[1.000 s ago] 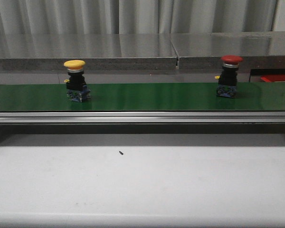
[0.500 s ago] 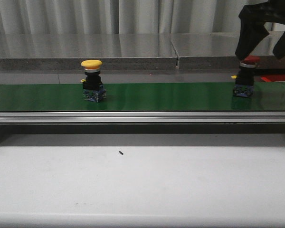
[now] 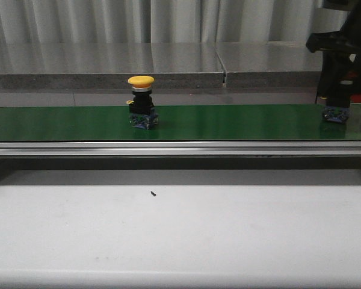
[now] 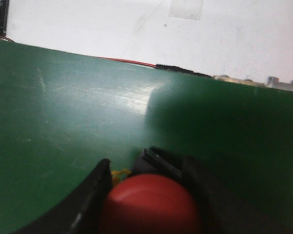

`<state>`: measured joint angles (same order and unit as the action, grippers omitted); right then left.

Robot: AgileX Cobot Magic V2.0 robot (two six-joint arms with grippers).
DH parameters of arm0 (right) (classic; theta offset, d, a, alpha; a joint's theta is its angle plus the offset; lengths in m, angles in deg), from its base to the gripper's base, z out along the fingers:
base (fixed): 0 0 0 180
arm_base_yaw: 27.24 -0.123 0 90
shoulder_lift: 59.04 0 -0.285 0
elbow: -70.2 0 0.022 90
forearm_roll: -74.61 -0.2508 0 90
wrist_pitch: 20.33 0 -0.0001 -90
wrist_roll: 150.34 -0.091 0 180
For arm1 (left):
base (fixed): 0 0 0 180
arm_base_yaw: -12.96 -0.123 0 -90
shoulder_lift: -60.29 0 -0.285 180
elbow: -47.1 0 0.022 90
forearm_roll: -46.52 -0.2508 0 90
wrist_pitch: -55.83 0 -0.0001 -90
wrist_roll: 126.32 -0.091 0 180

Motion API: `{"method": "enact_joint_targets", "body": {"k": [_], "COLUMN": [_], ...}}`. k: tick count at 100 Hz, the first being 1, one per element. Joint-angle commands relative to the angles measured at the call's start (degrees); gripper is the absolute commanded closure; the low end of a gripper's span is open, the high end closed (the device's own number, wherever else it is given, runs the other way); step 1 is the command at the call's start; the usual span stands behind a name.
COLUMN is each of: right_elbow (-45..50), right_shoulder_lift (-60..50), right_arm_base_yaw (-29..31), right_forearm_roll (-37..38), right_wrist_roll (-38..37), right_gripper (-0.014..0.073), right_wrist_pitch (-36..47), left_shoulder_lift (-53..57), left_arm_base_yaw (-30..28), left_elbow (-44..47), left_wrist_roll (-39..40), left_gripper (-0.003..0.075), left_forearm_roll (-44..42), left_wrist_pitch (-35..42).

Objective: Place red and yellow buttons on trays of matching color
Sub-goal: 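Reach the right gripper to the red button at the belt's end, grasp, then lower the red button into the red tray, open the right gripper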

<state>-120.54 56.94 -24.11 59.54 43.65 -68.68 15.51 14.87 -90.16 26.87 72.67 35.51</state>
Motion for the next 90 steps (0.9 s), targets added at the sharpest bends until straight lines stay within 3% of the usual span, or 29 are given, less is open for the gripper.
{"method": "enact_joint_targets", "body": {"k": [1, 28, 54, 69, 90], "right_elbow": [-3.9, -13.0, -14.0, -15.5, -24.1], "right_shoulder_lift": [-3.9, -4.1, -2.7, 1.9, 10.7], "right_arm_base_yaw": [2.0, 13.3, 25.1, 27.4, 27.9], "right_forearm_roll": [-0.4, -0.4, -0.3, 0.0, 0.7], "right_wrist_roll": [0.0, -0.5, -1.0, -1.0, -1.0], "right_gripper": [0.0443, 0.0443, 0.0443, 0.0443, 0.0443], "right_wrist_pitch": [-0.7, -6.7, -4.1, -0.5, -1.9], "left_shoulder_lift": [0.0, 0.0, 0.0, 0.0, 0.0], "left_arm_base_yaw": [0.5, 0.5, 0.5, 0.5, 0.5], "left_elbow": [-1.5, -1.5, -1.5, -1.5, -1.5], "left_wrist_roll": [-0.1, -0.1, -0.1, -0.1, -0.1], "left_gripper": [0.0739, 0.0739, 0.0739, 0.0739, 0.0739], "left_forearm_roll": [1.2, 1.2, 1.2, 1.2, 1.2], "left_wrist_pitch": [3.8, 3.8, 3.8, 3.8, 3.8]}}
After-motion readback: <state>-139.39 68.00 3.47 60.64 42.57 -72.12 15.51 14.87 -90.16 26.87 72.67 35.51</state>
